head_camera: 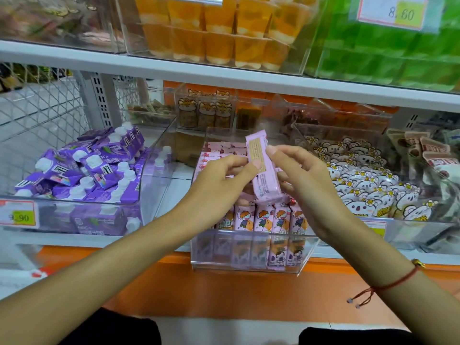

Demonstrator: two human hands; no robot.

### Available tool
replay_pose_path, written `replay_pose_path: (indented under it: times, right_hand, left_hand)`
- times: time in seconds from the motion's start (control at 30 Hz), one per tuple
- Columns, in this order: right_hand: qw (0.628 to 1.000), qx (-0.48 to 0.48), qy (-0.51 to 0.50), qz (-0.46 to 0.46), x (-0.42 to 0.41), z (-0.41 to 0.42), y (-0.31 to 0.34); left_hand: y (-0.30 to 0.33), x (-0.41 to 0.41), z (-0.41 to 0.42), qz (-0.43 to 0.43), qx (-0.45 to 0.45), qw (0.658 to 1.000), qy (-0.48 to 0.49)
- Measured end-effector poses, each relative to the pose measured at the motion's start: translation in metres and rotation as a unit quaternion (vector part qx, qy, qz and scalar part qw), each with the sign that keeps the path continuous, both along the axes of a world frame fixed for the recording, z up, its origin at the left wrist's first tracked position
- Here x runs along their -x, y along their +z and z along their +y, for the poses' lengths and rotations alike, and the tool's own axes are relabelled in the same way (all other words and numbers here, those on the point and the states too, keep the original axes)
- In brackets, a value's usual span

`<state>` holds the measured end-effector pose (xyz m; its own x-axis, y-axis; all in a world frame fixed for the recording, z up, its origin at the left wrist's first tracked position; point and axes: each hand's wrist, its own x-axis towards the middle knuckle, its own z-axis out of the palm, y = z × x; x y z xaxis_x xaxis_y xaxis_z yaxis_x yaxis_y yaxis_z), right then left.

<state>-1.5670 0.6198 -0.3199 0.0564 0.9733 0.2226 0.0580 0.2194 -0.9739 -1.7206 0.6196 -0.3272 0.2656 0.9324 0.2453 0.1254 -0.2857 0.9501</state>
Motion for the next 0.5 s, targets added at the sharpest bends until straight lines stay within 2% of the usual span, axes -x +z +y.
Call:
replay_pose_path:
  times: [0.23,0.33,0.5]
  right_hand:
    - [1.000,0.013,0.021,0.013,0.0008,-0.0006,-0.0005]
    - [1.000,-0.011,0.028,0.002,0.0013,-0.0023,-0.0002]
    - [0.991,-0.092,0.062,-0.079,0.0015,-0.0055,-0.0003]
  left_hand:
    - [0.0009,0.0002,0.0006,-0.013,0.028,0.999,0.026]
    - [0.0014,0.0030,0.0026,0.000,-0.001,0.999,0.035]
    - [0.0041,0.0076,0.0035,0.008,-0.067,0.998,0.019]
